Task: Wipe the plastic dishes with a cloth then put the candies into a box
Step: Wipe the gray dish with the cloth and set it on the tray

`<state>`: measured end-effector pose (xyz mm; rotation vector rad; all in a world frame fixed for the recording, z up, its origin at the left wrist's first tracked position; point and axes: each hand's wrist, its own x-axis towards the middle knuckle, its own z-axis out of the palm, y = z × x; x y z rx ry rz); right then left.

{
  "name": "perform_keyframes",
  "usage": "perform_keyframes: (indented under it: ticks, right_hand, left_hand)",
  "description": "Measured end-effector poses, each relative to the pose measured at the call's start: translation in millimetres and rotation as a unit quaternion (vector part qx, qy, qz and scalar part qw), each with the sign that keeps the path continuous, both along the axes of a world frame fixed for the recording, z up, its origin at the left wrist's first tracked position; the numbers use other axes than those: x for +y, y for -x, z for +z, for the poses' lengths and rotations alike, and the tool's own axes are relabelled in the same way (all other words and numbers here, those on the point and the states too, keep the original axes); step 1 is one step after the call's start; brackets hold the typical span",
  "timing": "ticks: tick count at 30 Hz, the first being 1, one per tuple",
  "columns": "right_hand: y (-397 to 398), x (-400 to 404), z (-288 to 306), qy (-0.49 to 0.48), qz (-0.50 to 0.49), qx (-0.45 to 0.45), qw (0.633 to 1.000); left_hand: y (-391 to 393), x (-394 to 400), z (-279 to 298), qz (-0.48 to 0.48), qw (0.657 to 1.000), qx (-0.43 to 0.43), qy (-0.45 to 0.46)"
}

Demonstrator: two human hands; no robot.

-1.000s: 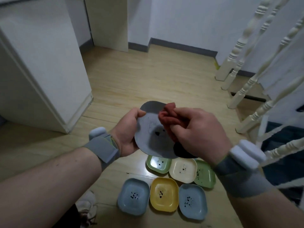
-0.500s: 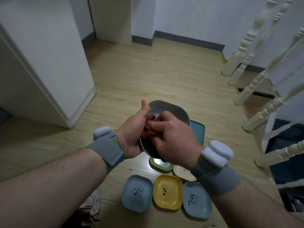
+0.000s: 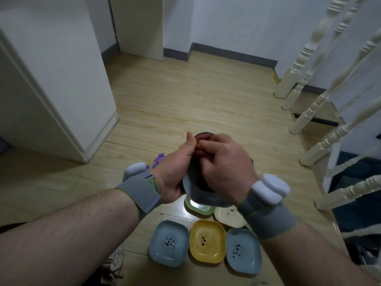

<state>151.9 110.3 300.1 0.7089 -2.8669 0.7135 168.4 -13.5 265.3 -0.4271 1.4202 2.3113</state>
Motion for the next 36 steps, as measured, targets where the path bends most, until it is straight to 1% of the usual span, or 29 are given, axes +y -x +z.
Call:
perform_keyframes:
  ticks: [2,4,6,7,8,9,11,12,13,16,19,22,24,25,27,28,29,30,31,32,33,34,35,36]
  right_hand:
    - [-6,-6,-3,0.015,0.059,-0.024,0.998]
    - [-13,-7,-5,0.014,0.124,-0.069,0.990]
    - [-19,-5,-5,-0.031,0.175,-0.111,0.978]
    - [-18,-2,-3,-0.056,0.176,-0.114,0.976]
    - [-15,2,0,-0.060,0.158,-0.103,0.980]
    - [-10,7,4,-0.039,0.121,-0.077,0.989]
    - [3,20,12,0.013,0.027,0.008,1.000]
    - [8,24,12,0.014,-0.014,0.041,0.999]
    - [11,26,10,-0.007,-0.042,0.058,0.997]
    - [10,20,-8,-0.094,-0.052,0.072,0.992]
    - [4,14,-12,-0.122,-0.011,0.064,0.990]
    - [-8,11,-9,-0.130,0.046,0.039,0.990]
    - [-15,8,-11,-0.143,0.076,0.016,0.987]
    - [-17,7,-13,-0.148,0.085,-0.008,0.985]
    - [-15,9,-12,-0.137,0.093,-0.101,0.981]
    - [-11,10,-7,-0.101,0.079,-0.157,0.979]
    - [-8,13,-2,-0.048,0.054,-0.195,0.978]
    - [-4,17,5,0.021,0.019,-0.206,0.978]
    - [1,22,10,0.081,-0.015,-0.180,0.980]
    - [5,25,12,0.093,-0.040,-0.118,0.988]
    - [7,28,12,0.050,-0.053,-0.048,0.996]
    - [8,27,11,-0.019,-0.057,0.001,0.998]
    - [7,26,7,-0.087,-0.054,0.033,0.994]
    - [6,25,1,-0.138,-0.046,0.047,0.988]
  left_hand:
    - [3,-8,1,0.019,1.000,-0.003,-0.007]
    - [5,-17,2,0.028,1.000,-0.001,0.012]
    - [4,-21,3,0.049,0.998,0.009,0.043]
    - [3,-20,4,0.051,0.997,0.022,0.047]
    - [3,-19,5,0.053,0.997,0.035,0.047]
    - [4,-18,5,0.057,0.996,0.046,0.044]
    - [4,-16,7,0.070,0.994,0.068,0.039]
    - [4,-14,8,0.068,0.994,0.076,0.042]
    - [3,-12,8,0.062,0.994,0.078,0.046]
    - [-1,-3,6,0.051,0.995,0.079,0.045]
    - [-2,-6,8,0.084,0.993,0.074,0.028]
    - [2,-12,9,0.121,0.989,0.083,0.011]
    - [4,-14,9,0.134,0.986,0.095,0.018]
    - [4,-13,9,0.135,0.986,0.100,0.025]
    - [2,-11,8,0.134,0.984,0.108,0.042]
    - [3,-10,9,0.136,0.983,0.114,0.054]
    - [3,-9,9,0.138,0.981,0.122,0.059]
    - [3,-9,10,0.139,0.980,0.131,0.060]
    - [4,-9,10,0.137,0.979,0.138,0.060]
    - [5,-9,11,0.133,0.979,0.143,0.063]
    - [5,-8,10,0.129,0.979,0.145,0.068]
    - [3,-7,8,0.123,0.979,0.144,0.075]
    - [2,-5,6,0.115,0.980,0.142,0.076]
    - [0,-3,6,0.108,0.982,0.137,0.072]
